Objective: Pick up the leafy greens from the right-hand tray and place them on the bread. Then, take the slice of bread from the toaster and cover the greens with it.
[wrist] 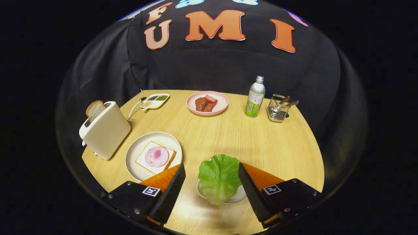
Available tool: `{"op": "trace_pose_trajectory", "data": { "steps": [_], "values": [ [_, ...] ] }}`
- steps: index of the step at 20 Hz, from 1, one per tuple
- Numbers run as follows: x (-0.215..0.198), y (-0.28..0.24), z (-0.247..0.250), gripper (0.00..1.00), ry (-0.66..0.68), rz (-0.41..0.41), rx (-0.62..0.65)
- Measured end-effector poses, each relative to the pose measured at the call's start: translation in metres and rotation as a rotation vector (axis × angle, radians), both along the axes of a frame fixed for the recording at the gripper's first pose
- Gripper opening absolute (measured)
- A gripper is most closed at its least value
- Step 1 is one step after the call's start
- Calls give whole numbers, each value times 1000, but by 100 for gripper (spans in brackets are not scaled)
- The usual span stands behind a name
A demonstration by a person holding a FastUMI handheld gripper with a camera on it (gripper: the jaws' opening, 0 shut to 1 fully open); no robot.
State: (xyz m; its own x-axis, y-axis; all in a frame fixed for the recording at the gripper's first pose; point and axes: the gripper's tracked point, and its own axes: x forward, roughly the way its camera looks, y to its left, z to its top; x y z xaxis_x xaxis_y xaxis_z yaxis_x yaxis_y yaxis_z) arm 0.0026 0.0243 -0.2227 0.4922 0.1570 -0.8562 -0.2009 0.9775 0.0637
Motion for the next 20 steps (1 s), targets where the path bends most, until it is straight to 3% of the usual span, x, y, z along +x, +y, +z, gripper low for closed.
{"op": "trace_pose_trajectory", "data": {
  "steps": [10,20],
  "values": [
    [-23,-3,-60,97,320,35,-24],
    [-23,-16,-104,90,466,32,-99]
  ]
}}
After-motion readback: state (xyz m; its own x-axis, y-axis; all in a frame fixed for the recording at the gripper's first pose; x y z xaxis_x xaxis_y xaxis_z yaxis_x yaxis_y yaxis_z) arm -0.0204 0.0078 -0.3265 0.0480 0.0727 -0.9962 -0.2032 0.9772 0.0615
